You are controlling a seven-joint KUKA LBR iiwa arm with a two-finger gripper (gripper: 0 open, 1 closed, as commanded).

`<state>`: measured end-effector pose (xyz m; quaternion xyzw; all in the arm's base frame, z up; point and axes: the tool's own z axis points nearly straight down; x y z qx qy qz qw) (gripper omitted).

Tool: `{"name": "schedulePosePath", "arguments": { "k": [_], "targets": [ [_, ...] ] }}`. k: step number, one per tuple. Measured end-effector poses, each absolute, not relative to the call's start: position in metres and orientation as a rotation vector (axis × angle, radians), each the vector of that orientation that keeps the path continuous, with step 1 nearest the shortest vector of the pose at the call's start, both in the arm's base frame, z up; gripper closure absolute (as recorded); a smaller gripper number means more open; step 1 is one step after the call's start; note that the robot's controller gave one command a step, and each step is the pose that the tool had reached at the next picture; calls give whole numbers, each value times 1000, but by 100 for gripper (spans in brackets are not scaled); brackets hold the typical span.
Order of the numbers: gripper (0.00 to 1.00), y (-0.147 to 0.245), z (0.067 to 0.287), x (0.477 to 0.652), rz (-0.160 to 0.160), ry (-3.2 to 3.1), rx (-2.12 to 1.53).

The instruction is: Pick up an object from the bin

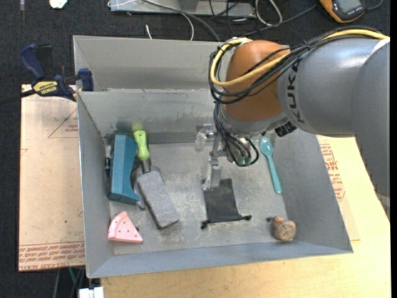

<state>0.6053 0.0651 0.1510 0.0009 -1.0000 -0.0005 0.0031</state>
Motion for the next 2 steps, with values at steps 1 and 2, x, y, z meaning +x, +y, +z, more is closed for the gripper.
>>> {"name": "schedulePosePath", "arguments": {
  "k": [1,2],
  "targets": [
    [0,65,155,607,-2,-3143,0],
    [0,31,109,605,-5,-3131,361]
  ]
}}
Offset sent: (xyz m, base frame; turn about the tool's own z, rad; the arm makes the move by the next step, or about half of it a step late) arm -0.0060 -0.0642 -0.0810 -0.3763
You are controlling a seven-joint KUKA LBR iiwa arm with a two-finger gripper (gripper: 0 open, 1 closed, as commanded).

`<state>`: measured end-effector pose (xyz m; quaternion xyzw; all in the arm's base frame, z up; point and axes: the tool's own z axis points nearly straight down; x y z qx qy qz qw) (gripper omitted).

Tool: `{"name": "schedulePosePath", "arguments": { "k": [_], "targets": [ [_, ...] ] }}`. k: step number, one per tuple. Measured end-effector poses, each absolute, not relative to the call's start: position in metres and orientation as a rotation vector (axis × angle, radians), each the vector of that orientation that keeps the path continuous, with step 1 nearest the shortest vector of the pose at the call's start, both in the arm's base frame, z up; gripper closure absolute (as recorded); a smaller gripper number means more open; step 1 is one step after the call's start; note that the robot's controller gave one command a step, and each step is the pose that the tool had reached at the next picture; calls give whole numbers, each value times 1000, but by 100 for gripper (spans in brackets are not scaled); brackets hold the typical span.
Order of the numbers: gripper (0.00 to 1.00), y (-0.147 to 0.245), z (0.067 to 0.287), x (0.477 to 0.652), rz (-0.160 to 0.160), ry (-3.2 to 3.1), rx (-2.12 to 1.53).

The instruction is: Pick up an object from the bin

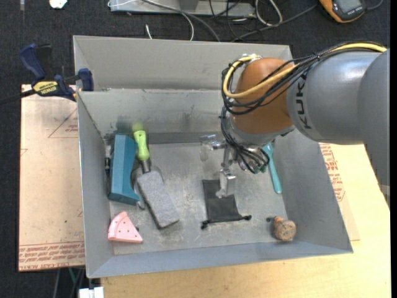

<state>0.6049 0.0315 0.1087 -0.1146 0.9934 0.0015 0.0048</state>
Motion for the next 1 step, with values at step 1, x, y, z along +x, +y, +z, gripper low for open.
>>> {"name": "schedulePosePath", "arguments": {
  "k": [1],
  "targets": [
    [0,6,111,596,5,3080,-628]
  ]
}}
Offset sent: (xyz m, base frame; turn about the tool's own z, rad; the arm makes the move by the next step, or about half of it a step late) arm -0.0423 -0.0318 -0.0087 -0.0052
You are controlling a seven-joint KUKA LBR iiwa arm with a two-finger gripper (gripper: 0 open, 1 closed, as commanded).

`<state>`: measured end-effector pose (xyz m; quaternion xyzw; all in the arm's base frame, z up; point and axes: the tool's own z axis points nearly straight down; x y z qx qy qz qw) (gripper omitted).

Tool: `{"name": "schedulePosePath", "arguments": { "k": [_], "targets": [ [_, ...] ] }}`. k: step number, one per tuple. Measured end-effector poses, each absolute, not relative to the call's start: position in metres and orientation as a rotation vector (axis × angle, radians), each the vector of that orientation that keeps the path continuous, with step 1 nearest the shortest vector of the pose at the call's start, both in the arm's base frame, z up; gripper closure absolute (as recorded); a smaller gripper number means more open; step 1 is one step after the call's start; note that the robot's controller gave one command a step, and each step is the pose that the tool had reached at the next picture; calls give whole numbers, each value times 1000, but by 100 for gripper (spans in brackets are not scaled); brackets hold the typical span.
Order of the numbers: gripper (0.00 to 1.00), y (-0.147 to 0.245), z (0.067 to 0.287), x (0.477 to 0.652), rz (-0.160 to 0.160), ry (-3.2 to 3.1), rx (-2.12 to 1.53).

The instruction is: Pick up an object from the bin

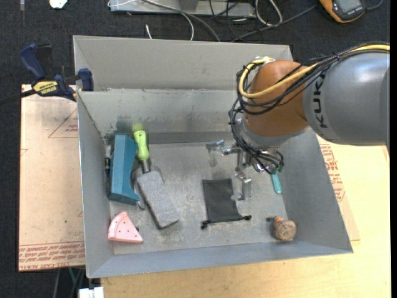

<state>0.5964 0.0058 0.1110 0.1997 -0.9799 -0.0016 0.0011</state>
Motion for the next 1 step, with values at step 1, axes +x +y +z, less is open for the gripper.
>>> {"name": "schedulePosePath", "arguments": {
  "k": [1],
  "targets": [
    [0,1,106,569,-3,-3119,383]
  ]
}}
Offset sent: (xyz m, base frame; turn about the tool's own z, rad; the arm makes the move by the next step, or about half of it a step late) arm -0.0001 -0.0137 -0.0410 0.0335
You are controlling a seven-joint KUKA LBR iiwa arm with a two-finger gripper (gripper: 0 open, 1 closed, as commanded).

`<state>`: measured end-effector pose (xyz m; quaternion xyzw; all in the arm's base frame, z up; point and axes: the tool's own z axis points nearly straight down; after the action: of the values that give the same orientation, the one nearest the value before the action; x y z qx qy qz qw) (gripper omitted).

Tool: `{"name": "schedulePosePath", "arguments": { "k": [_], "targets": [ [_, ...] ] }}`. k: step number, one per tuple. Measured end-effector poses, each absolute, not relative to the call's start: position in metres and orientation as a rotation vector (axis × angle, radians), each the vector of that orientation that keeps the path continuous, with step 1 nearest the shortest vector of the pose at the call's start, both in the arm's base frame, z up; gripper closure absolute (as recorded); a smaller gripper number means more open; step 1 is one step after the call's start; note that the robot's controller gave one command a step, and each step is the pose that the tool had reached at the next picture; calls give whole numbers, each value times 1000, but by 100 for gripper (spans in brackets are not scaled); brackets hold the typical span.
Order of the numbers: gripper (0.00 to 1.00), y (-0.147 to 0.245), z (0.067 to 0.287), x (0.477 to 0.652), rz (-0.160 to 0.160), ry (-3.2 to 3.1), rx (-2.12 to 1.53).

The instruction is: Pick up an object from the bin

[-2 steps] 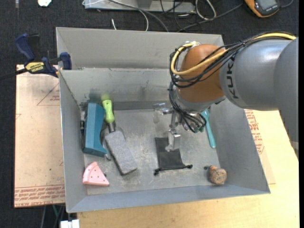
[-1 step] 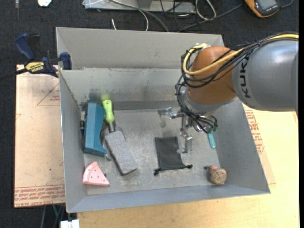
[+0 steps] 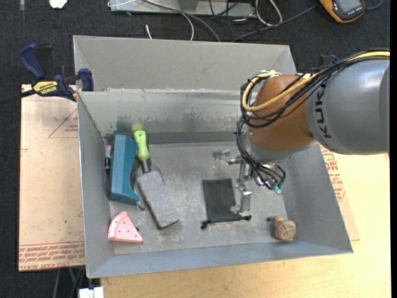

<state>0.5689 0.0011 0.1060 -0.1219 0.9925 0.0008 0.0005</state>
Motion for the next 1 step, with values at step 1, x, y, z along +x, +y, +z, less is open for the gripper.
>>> {"name": "schedulePosePath", "arguments": {
  "k": [1],
  "targets": [
    [0,-7,68,598,3,3081,-571]
  ]
}}
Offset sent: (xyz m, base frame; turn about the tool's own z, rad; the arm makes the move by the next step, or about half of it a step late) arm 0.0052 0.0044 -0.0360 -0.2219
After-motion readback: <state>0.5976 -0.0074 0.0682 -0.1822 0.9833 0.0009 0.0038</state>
